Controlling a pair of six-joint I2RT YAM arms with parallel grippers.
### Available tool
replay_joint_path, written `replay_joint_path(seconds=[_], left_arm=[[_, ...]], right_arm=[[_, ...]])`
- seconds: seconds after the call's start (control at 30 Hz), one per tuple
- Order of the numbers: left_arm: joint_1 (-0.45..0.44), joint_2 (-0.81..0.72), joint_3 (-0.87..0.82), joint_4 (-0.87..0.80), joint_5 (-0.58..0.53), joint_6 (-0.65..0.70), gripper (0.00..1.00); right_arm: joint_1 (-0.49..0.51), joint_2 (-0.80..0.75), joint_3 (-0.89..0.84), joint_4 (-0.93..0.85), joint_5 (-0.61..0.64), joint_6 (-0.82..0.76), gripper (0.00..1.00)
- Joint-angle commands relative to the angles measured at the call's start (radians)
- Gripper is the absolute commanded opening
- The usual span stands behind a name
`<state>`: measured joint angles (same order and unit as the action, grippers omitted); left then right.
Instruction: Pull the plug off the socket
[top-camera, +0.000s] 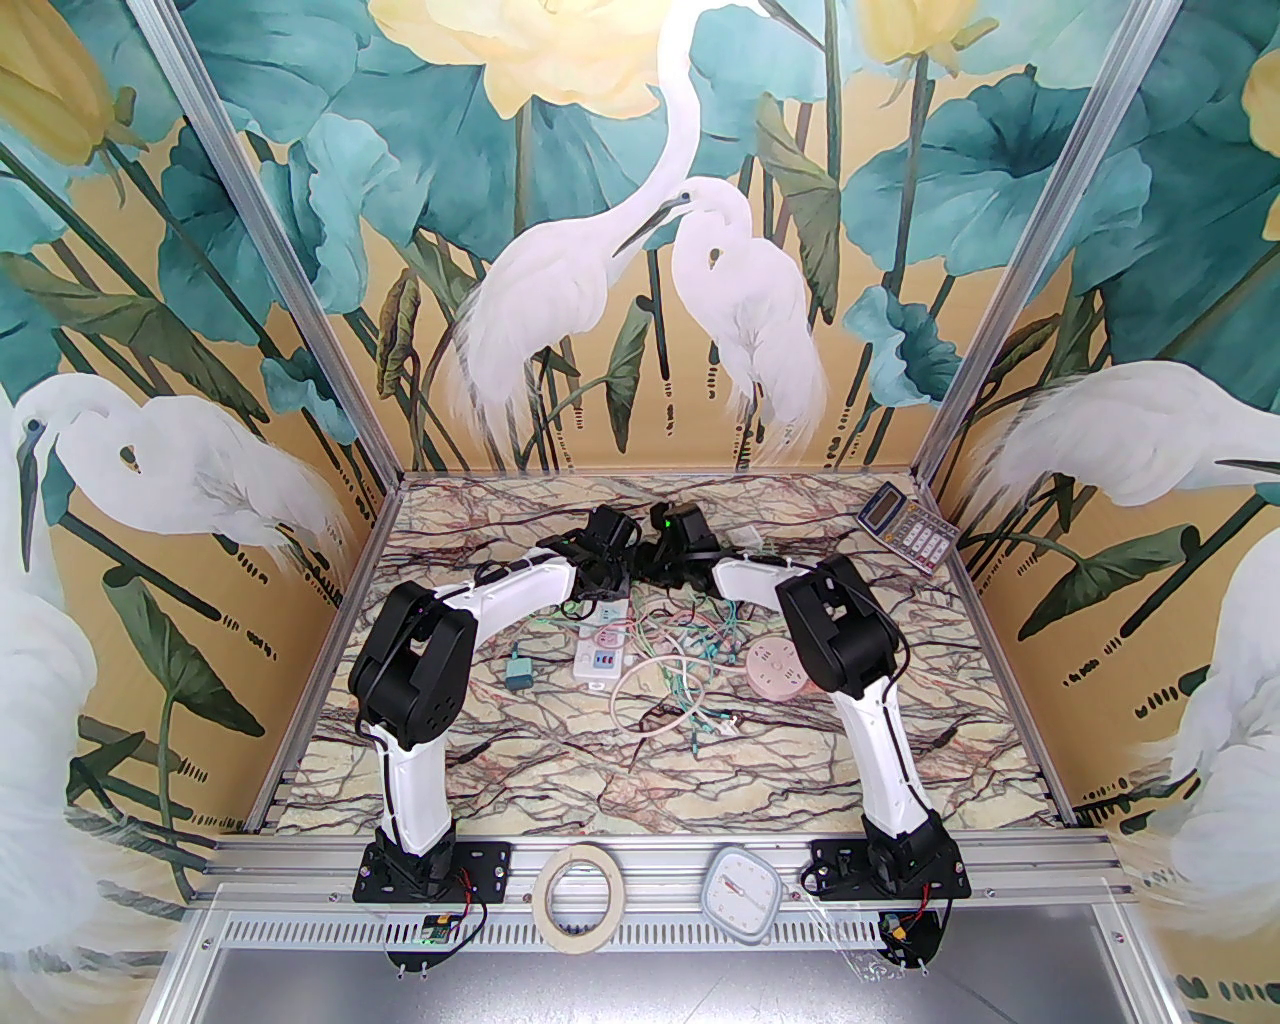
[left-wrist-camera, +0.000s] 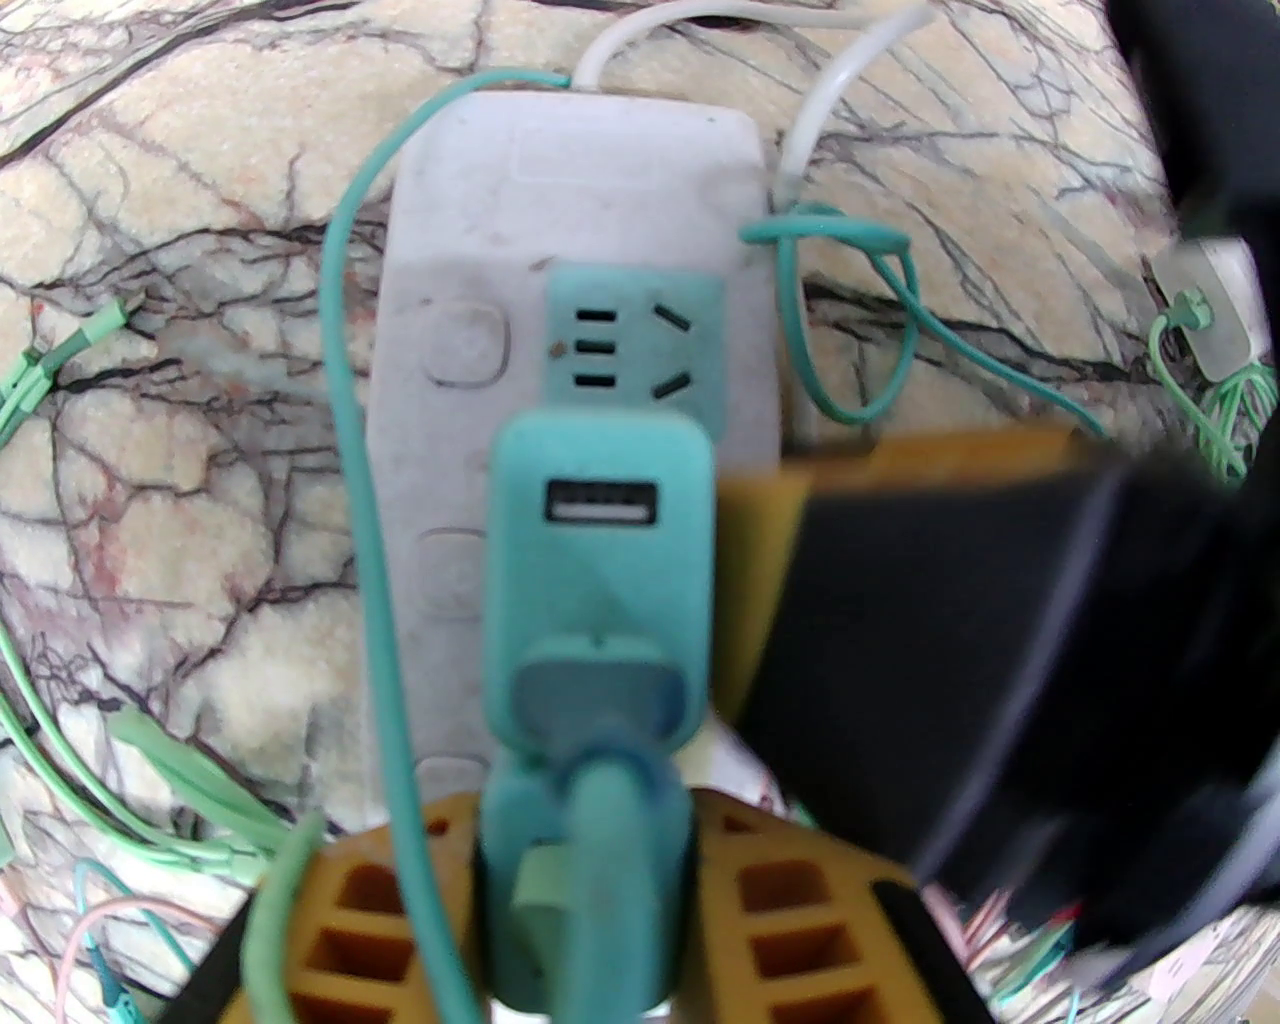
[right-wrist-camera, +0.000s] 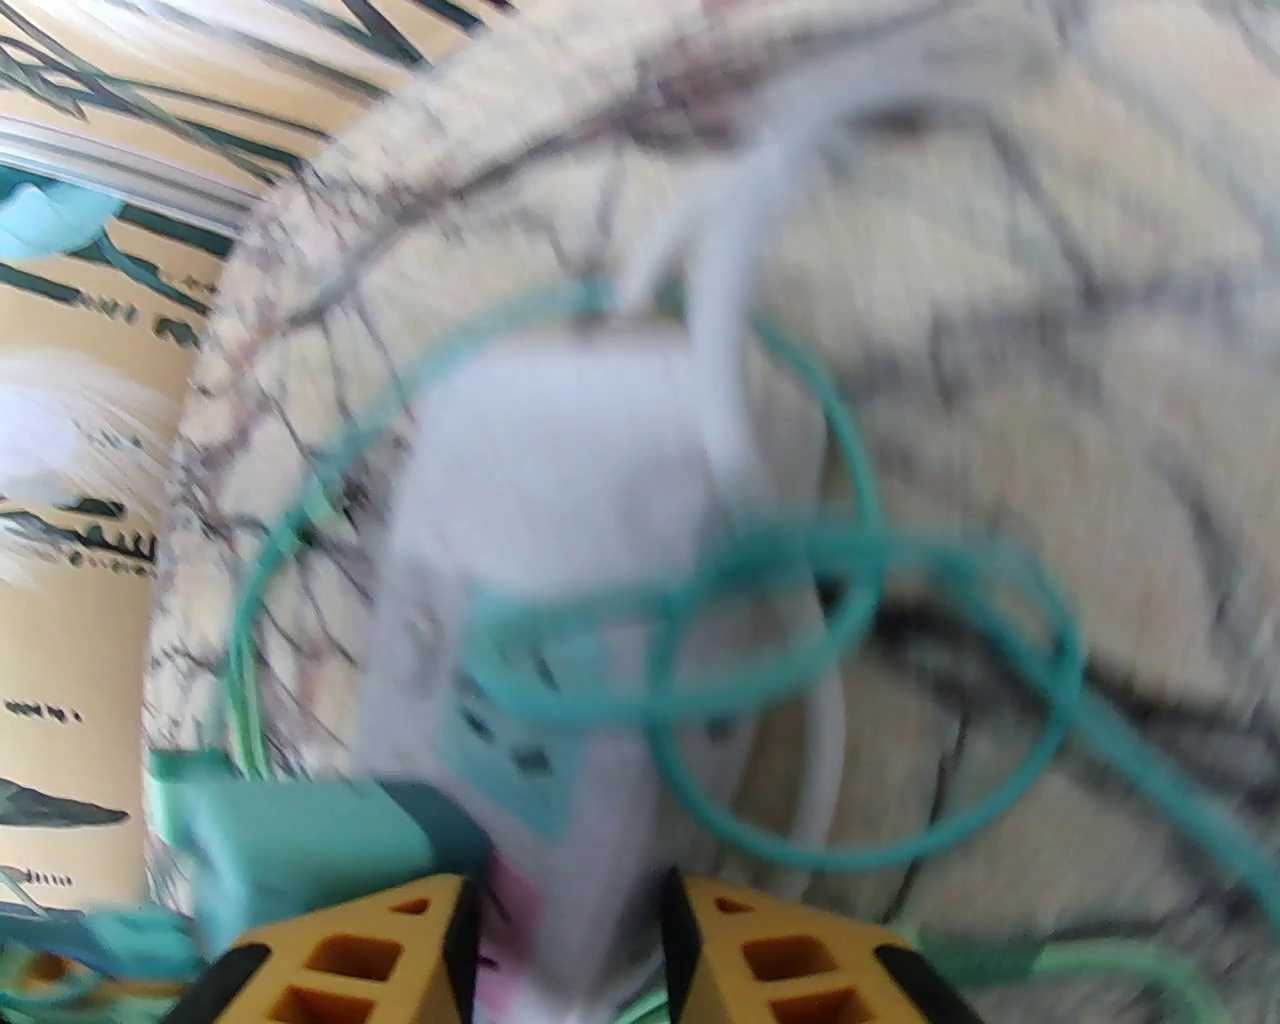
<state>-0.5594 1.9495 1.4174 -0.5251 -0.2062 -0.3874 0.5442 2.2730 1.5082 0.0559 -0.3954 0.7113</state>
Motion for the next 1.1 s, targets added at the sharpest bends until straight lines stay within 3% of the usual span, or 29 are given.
replay_joint_path(seconds=[0.0,0.23,0.3,0.57,0.73,0.83,0.93,1.07], left_arm=[[-0.059,-0.033,-0.001,0.014,0.140,0.007,0.11],[-0.080,-0.049,-0.004,0.003,0.143,-0.012,0.11],[-0.083,-0.053,-0.004,0.006,0.144,-0.018,0.11],[-0.070,-0.079,0.015,-0.019,0.149,-0.048,0.10],[-0.014,-0.116,-0.007,0.028,0.267,-0.144,0.07],[-0.014,-0.129,-0.024,0.069,0.282,-0.167,0.07],[-0.050,-0.109,0.006,0.036,0.225,-0.141,0.07],[-0.149,-0.046,0.092,-0.083,0.018,-0.058,0.06]], right_arm=[[0.057,0.005,-0.091,-0.107,-0.007,0.030,0.39],[0.051,0.006,-0.085,-0.148,0.016,0.009,0.30],[0.051,0.010,-0.070,-0.173,0.036,0.006,0.22],[0.050,0.002,-0.083,-0.191,0.070,0.017,0.23],[0.050,0.002,-0.079,-0.206,0.076,0.023,0.23],[0.051,-0.002,-0.079,-0.215,0.085,0.021,0.24],[0.051,-0.004,-0.077,-0.222,0.091,0.018,0.24],[0.051,-0.001,-0.075,-0.223,0.092,0.017,0.25]])
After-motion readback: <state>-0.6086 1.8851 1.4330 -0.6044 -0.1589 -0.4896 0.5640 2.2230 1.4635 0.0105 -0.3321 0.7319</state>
